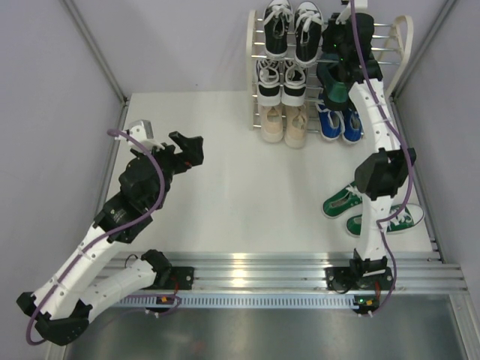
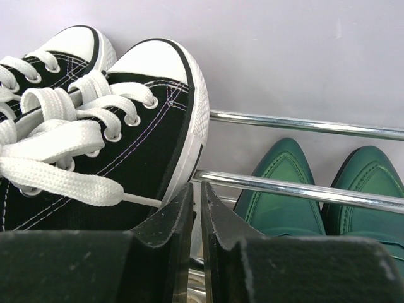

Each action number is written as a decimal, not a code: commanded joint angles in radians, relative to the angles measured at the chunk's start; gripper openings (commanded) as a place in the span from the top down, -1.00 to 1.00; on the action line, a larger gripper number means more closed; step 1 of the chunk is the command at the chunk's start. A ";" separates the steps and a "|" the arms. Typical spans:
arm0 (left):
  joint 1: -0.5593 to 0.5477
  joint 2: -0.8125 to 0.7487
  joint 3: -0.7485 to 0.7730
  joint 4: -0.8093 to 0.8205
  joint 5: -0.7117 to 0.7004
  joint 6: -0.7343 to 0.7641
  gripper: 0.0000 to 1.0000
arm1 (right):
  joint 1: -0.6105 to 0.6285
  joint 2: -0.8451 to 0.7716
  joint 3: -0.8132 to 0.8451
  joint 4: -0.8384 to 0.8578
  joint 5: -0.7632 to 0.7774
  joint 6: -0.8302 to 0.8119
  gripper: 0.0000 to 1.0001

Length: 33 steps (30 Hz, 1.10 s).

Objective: Place and organize the shoes onto the shoe shelf
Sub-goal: Adjust the shoe at the shoe shelf.

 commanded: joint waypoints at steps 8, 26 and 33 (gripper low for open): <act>0.003 -0.022 -0.020 0.023 0.009 -0.026 -0.96 | 0.086 0.017 0.053 0.108 -0.048 0.021 0.78; 0.003 0.013 -0.014 0.036 0.033 -0.049 -0.97 | 0.089 -0.039 -0.014 0.084 -0.063 0.041 0.57; 0.003 0.013 -0.035 0.068 0.056 -0.047 -0.98 | 0.060 -0.180 -0.145 0.154 0.027 -0.028 -0.31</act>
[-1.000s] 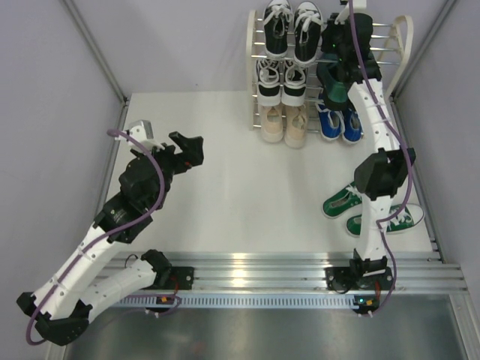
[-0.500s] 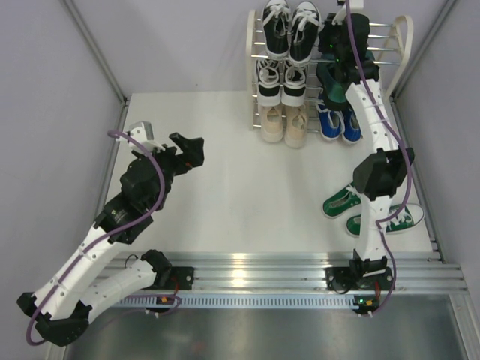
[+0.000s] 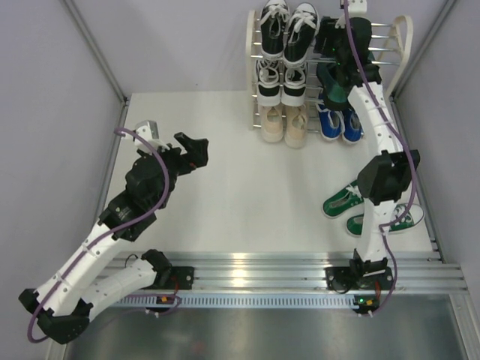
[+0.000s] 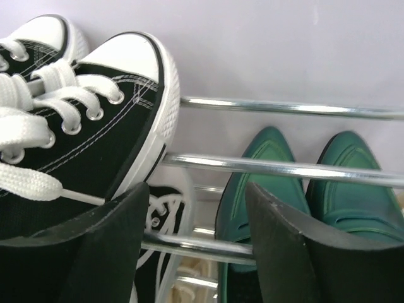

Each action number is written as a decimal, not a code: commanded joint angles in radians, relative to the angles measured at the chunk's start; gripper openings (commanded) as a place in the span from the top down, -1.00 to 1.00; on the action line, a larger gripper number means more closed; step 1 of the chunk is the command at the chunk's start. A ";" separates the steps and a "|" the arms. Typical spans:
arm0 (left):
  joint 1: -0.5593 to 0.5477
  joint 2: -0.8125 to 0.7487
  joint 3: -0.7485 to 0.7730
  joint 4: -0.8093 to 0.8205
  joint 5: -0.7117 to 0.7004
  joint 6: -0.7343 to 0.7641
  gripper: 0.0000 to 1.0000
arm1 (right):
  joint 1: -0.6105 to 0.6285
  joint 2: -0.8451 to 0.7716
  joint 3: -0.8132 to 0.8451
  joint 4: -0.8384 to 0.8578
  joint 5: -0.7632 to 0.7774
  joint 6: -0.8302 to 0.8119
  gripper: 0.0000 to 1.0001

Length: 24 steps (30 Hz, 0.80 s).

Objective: Place and organize the shoes onto the shoe shelf
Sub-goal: Adjust the shoe at the shoe shelf, then pick up the shoe at the center of the board.

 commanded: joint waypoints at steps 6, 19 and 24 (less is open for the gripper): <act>0.003 0.025 -0.043 0.126 0.081 0.006 -0.98 | -0.015 -0.273 -0.150 0.112 -0.075 -0.056 -0.46; -0.005 0.330 -0.112 0.423 0.626 -0.139 -0.89 | -0.188 -0.704 -0.481 -0.473 -0.987 -0.579 -0.99; -0.114 0.669 0.009 0.526 0.727 -0.152 -0.83 | -0.255 -0.938 -0.786 -0.732 -0.963 -0.748 -0.99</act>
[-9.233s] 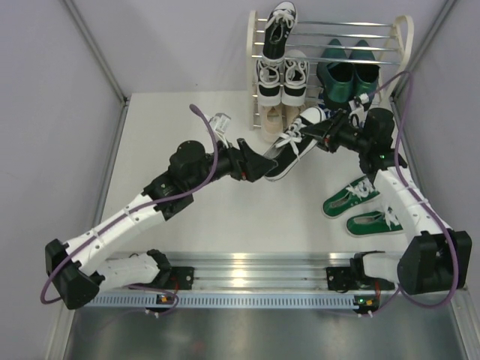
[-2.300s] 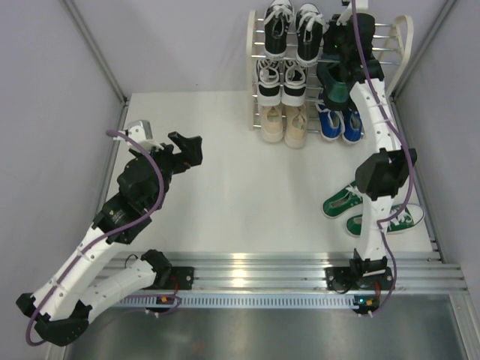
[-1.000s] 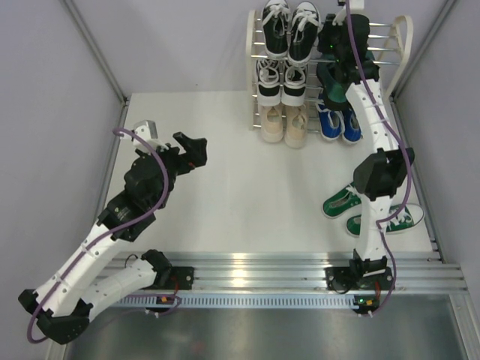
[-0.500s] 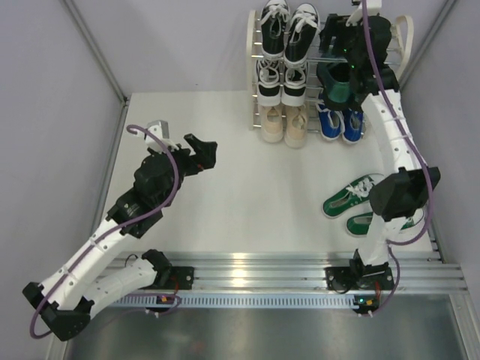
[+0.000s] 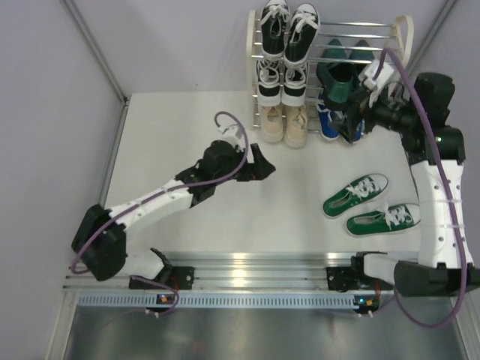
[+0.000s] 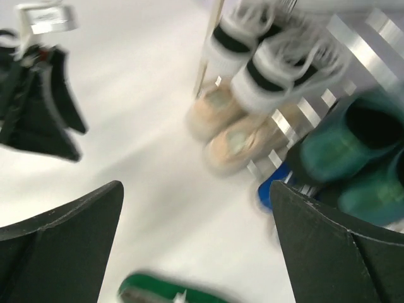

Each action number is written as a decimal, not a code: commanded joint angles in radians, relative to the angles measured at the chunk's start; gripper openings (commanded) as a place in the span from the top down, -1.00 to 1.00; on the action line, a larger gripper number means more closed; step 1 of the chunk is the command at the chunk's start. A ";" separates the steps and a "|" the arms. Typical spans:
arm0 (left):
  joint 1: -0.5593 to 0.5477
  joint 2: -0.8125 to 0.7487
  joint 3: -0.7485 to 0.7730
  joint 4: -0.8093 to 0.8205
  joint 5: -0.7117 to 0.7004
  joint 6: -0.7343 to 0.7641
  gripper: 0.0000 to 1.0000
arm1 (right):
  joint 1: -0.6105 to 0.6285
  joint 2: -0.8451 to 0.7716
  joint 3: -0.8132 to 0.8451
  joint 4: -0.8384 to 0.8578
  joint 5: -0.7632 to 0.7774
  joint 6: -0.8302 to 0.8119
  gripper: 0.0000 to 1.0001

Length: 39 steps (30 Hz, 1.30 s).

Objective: Place and organize the shoes onto the shoe shelf
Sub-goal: Pick up the shoe at the center of the board.

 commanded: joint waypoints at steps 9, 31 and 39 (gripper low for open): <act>-0.235 0.684 0.490 0.279 0.287 0.083 -0.67 | -0.304 -0.288 -0.474 -0.375 -0.046 -0.256 -0.98; -0.383 1.025 0.809 -0.072 -0.044 0.526 0.08 | -0.428 -0.227 -0.523 -0.366 -0.110 -0.242 -0.99; -0.337 0.857 0.573 0.047 -0.086 0.286 1.00 | -0.428 -0.201 -0.549 -0.344 -0.112 -0.185 -0.99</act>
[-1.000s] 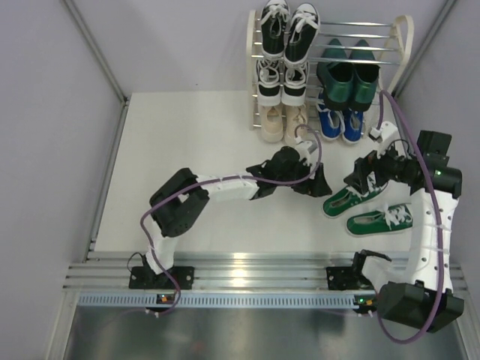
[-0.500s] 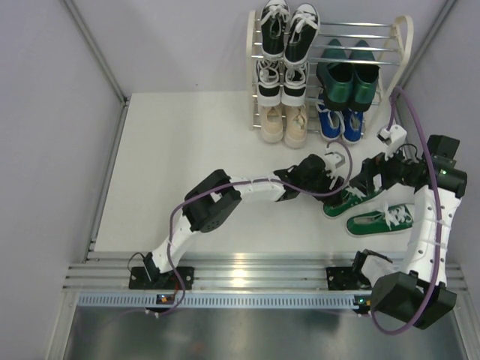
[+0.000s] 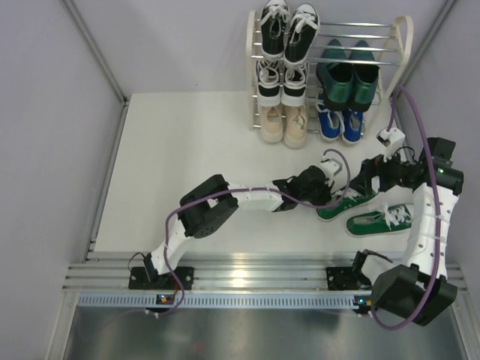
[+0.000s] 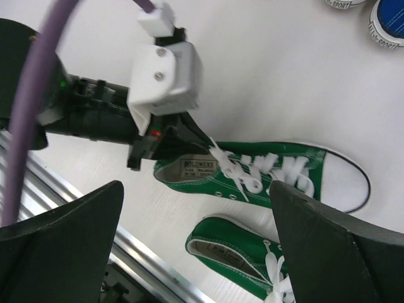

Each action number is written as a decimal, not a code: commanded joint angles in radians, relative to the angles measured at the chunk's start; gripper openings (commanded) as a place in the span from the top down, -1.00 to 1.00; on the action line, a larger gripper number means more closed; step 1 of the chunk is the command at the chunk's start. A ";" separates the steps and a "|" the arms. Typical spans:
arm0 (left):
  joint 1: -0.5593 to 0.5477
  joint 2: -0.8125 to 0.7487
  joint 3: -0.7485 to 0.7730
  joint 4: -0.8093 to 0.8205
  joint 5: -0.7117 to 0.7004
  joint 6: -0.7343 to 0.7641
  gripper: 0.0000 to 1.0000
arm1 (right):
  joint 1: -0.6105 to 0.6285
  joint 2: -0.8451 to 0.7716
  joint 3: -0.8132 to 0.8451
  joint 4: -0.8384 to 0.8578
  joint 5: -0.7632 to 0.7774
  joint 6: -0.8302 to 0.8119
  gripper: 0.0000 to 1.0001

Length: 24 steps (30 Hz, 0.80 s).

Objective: Place and organize the shoes onto the shoe shelf
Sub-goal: Pick up the shoe at the center of the board.

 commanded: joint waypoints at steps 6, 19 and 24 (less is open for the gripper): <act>0.115 -0.413 -0.458 0.098 -0.123 -0.378 1.00 | 0.020 0.037 -0.055 0.088 -0.018 0.157 -0.80; 0.106 -0.911 -0.792 0.080 -0.442 -0.791 1.00 | 0.605 0.157 -0.068 0.469 0.362 0.902 -0.79; 0.094 -0.948 -0.746 -0.009 -0.511 -0.777 1.00 | 0.822 0.186 0.021 0.552 0.485 0.965 -0.79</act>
